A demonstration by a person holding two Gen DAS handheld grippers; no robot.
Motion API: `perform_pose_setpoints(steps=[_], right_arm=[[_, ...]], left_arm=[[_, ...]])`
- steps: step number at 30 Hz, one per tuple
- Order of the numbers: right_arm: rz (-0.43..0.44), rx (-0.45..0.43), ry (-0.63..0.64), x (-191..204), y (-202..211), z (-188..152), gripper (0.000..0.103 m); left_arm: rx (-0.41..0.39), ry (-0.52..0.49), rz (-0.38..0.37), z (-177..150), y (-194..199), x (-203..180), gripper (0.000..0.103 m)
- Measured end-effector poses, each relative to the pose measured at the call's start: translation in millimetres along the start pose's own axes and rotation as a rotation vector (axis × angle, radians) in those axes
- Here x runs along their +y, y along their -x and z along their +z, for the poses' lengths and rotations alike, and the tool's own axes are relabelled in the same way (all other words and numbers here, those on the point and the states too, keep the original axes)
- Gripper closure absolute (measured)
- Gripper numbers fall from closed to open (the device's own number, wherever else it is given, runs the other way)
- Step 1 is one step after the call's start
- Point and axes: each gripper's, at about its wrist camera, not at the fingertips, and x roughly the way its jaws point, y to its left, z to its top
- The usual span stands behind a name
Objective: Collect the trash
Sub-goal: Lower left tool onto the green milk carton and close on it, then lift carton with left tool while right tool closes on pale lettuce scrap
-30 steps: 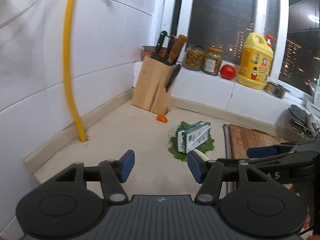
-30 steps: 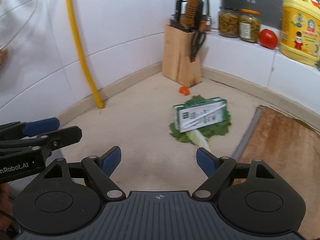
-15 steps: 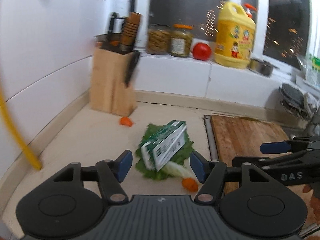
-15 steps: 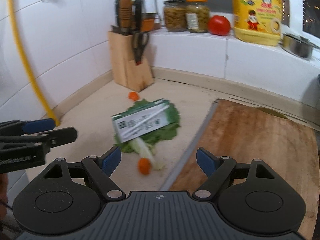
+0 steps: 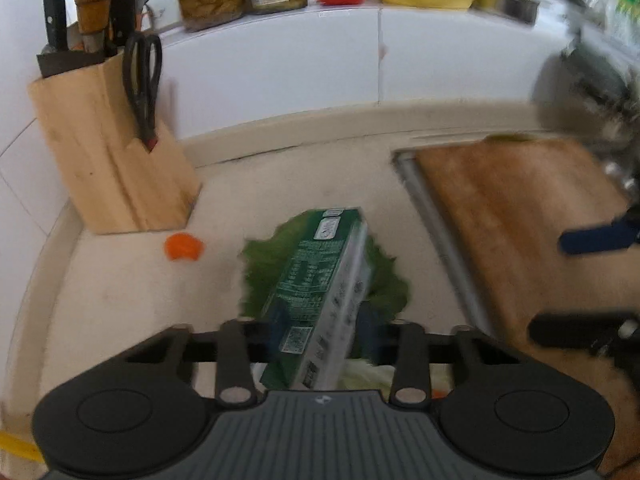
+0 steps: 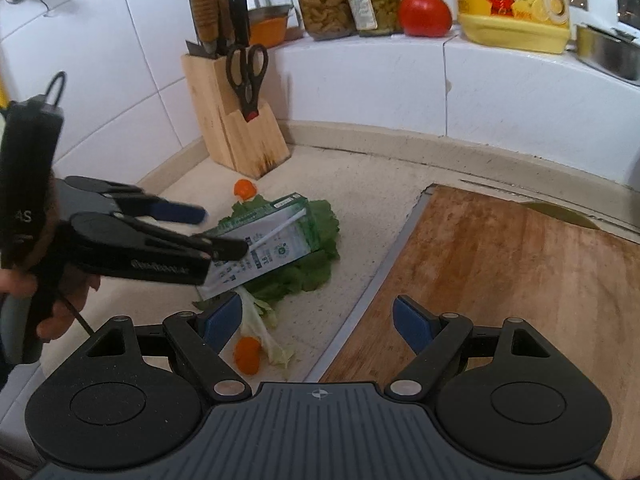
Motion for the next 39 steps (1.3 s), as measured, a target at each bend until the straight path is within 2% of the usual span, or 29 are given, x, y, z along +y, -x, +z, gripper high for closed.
perform_pose_setpoints(steps=[1,3,5,6,8,11,12,13,14,16,19,21,22,24,27,33,34,39], right_arm=[[0.0,0.0,-0.001,-2.0,-3.8,1.3,0.016],[-0.003,0.002,-0.006,-5.6,-10.6,3.7,0.02],[-0.004,0.003,-0.008,-7.9,-14.2,5.1,0.027],[0.001,0.001,-0.007,-8.6,-14.7,5.0,0.032],[0.006,-0.004,-0.01,-9.7,-15.0,4.1,0.041],[0.015,0.016,-0.022,-10.4,-19.2,3.2,0.041],[0.018,0.024,-0.027,-10.4,-20.9,3.0,0.039],[0.021,0.029,-0.032,-10.0,-22.2,2.8,0.039],[0.023,0.032,-0.033,-9.5,-22.7,2.4,0.038],[0.025,0.031,-0.026,-7.1,-21.5,1.4,0.028],[0.028,0.017,-0.002,-5.7,-17.9,0.9,0.027],[0.036,0.015,-0.006,-7.3,-19.3,0.8,0.027],[0.041,0.019,-0.007,-7.7,-21.7,0.7,0.028],[0.04,0.02,-0.01,-8.7,-26.4,0.2,0.032],[0.049,0.032,-0.028,-11.5,-30.4,-0.4,0.049],[0.043,0.026,-0.028,-14.3,-26.5,0.5,0.055],[0.044,0.024,-0.024,-12.6,-25.6,1.0,0.055],[0.073,0.032,0.036,4.2,-30.1,3.3,0.053]], left_arm=[[-0.002,-0.001,0.011,-0.6,1.1,-1.0,0.087],[-0.016,0.073,-0.049,-1.0,13.8,7.9,0.101],[-0.042,0.16,-0.135,-4.4,35.3,21.2,0.103],[-0.062,0.167,-0.141,-7.7,47.3,24.5,0.103],[-0.07,0.14,-0.124,-9.9,61.4,24.6,0.103],[-0.107,0.073,-0.094,-2.4,61.7,24.2,0.103],[-0.121,0.04,-0.098,2.7,56.2,24.9,0.1],[-0.107,-0.01,-0.145,8.0,47.3,25.7,0.082],[-0.091,-0.035,-0.174,11.3,38.0,25.6,0.059],[-0.043,-0.042,-0.158,14.5,17.7,23.7,0.049],[0.064,-0.078,-0.15,12.6,-13.1,20.0,0.049],[0.091,-0.073,-0.123,12.1,-23.9,16.6,0.055],[0.095,-0.065,-0.126,12.5,-26.0,15.7,0.062],[0.085,-0.024,-0.132,14.0,-22.5,16.1,0.064],[0.041,0.044,-0.154,8.3,-0.5,21.0,0.072],[-0.009,0.211,-0.194,-28.0,52.0,45.7,0.072],[-0.013,0.233,-0.185,-39.5,60.4,50.1,0.072],[0.001,0.31,-0.038,-93.4,82.5,59.3,0.072]])
